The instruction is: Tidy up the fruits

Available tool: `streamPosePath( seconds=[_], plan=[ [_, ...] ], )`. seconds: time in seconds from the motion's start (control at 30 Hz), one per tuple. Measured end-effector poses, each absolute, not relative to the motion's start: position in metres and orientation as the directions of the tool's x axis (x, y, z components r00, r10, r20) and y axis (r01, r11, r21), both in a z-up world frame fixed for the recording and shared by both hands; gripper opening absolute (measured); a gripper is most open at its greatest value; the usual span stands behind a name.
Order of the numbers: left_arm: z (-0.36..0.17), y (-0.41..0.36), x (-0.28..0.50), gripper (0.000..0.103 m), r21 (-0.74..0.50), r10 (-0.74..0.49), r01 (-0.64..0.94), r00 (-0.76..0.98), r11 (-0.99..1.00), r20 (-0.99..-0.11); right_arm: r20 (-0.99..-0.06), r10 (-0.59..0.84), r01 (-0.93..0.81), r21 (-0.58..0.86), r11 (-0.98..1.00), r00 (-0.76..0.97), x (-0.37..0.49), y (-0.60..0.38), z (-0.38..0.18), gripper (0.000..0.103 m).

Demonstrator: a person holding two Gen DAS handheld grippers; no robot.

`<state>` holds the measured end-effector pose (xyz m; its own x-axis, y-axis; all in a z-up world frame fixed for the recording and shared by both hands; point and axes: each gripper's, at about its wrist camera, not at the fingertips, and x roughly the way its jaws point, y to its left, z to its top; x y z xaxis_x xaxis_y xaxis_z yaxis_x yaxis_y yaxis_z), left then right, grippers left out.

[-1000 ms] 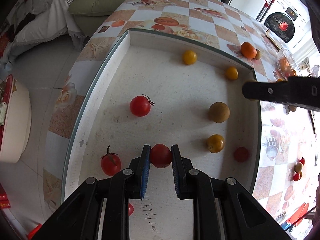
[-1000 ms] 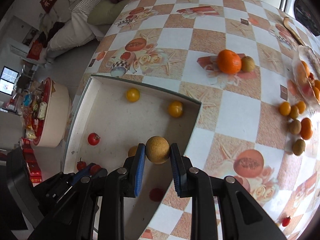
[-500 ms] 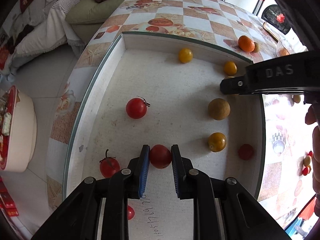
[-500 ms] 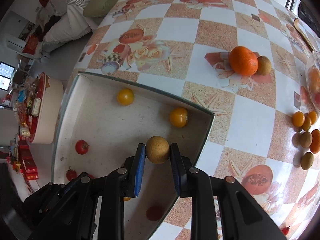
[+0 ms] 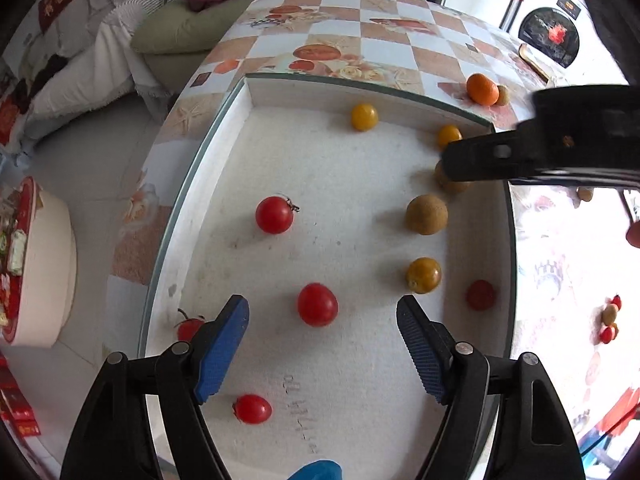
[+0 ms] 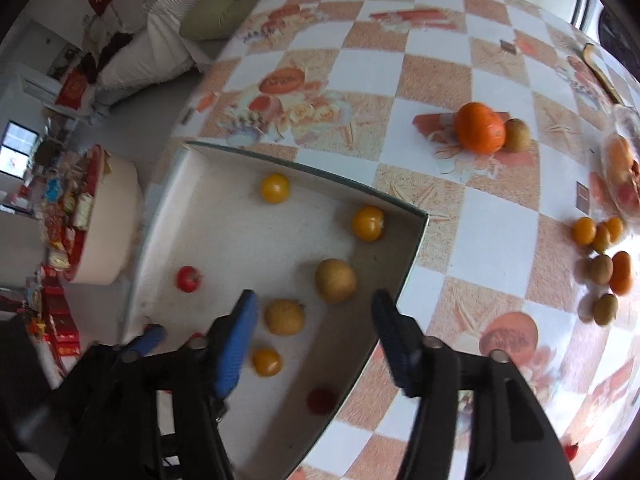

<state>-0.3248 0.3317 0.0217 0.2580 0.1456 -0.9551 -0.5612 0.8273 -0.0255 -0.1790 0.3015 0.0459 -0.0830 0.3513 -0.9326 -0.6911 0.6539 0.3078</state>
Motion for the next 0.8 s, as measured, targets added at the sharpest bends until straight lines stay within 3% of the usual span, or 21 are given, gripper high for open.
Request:
streamPosePath(
  seconds=[0.03,0.07,0.1,0.17,0.33,0.8],
  plan=[
    [0.025,0.333,-0.327,0.082,-0.039,0.138,-0.571,0.263,0.820,-0.955,-0.933,0.352,-0.687,0.306,0.659,-0.078,-0.181,0.299,0.051,0.080],
    [0.028,0.333,-0.329,0.098,-0.049,0.130,-0.577,0.266,0.816,-0.955,-0.934,0.350,-0.685,0.298,0.665,-0.066,-0.184,0.295,0.055,0.081],
    [0.031,0.334,-0.332,0.103,-0.060,0.127,-0.584,0.273,0.810,-0.954,-0.936,0.347,-0.684,0.288,0.670,-0.054,-0.187,0.291,0.060,0.082],
    [0.039,0.333,-0.338,0.102,-0.060,0.136,-0.590,0.282,0.805,-0.950,-0.944,0.328,-0.687,0.260,0.679,-0.033,-0.192,0.284,0.068,0.082],
    [0.049,0.330,-0.346,0.102,0.006,0.164,-0.600,0.209,0.800,-0.964,-0.958,0.286,-0.693,0.186,0.696,0.030,-0.203,0.266,0.086,0.103],
    [0.088,0.324,-0.366,0.102,0.055,0.177,-0.583,0.155,0.810,-0.972,-0.976,0.219,-0.738,0.140,0.660,0.010,-0.240,0.239,0.128,0.103]
  ],
)
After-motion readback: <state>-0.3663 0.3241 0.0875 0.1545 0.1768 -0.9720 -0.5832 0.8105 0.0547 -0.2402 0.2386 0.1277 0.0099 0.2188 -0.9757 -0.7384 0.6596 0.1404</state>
